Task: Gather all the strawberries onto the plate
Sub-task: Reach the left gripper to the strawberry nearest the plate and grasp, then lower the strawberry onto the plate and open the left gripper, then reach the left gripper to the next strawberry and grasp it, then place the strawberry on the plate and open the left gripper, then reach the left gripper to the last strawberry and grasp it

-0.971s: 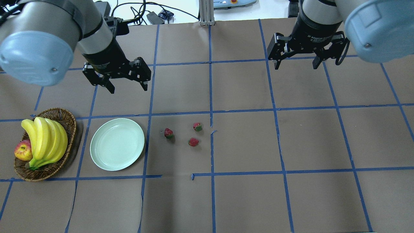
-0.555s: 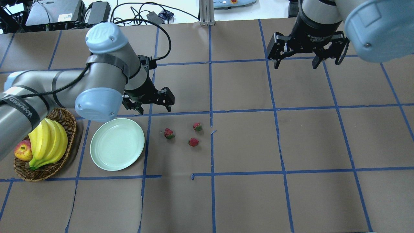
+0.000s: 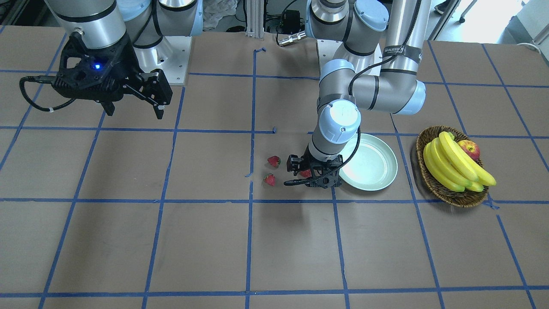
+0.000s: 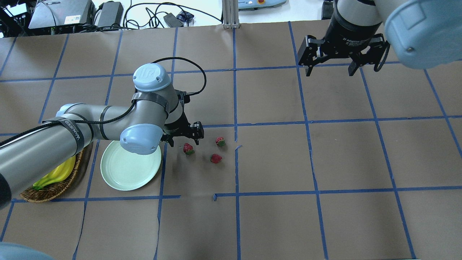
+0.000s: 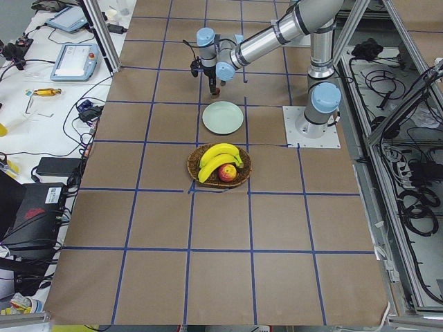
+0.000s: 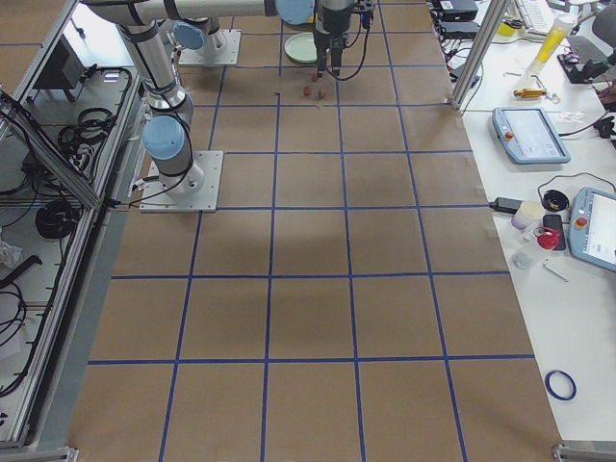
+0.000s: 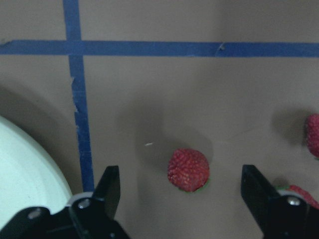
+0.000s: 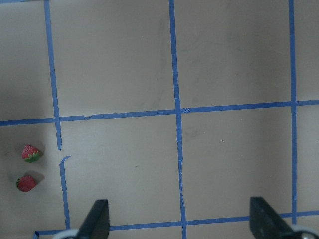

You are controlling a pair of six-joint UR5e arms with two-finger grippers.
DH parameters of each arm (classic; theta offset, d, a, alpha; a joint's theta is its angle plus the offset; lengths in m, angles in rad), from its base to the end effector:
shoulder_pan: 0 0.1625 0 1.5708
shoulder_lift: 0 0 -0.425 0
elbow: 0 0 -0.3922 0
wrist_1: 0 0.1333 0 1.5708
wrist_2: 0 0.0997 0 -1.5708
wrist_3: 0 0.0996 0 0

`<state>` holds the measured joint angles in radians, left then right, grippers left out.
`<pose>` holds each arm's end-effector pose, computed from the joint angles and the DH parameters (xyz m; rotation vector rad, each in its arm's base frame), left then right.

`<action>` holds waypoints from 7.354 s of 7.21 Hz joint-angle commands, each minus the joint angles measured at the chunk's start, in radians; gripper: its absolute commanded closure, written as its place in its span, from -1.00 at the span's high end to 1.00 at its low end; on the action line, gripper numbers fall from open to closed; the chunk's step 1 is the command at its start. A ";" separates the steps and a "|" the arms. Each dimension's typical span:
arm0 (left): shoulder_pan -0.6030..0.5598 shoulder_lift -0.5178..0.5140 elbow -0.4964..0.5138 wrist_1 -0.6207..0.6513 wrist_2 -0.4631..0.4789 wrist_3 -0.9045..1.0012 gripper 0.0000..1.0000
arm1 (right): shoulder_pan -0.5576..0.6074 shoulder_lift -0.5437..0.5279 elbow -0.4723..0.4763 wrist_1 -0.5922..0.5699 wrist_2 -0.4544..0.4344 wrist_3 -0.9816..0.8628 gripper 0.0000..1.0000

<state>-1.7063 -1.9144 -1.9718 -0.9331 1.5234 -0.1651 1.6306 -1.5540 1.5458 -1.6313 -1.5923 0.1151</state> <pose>-0.2070 -0.4967 0.1873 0.0499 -3.1055 -0.1753 0.1611 -0.4969 0.4982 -0.0875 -3.1230 0.1099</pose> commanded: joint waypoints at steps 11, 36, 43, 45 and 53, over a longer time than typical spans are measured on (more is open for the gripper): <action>0.198 0.093 0.003 -0.164 0.123 0.235 -0.56 | 0.000 -0.003 -0.003 -0.002 0.000 0.000 1.00; 0.158 0.159 -0.048 -0.105 0.159 0.287 -0.81 | 0.003 -0.001 0.000 -0.002 0.002 0.002 1.00; 0.185 0.238 -0.147 -0.056 0.137 0.209 1.00 | 0.003 0.000 -0.001 -0.002 0.002 0.002 1.00; -0.020 0.201 -0.054 -0.073 0.083 -0.091 0.99 | 0.003 0.000 -0.003 -0.001 0.002 0.002 1.00; -0.202 -0.028 -0.044 0.115 -0.034 -0.454 0.44 | 0.003 -0.001 -0.003 -0.002 0.002 0.002 1.00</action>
<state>-1.8935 -1.9336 -2.0157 -0.8184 1.4734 -0.5904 1.6337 -1.5549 1.5432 -1.6332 -1.5907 0.1161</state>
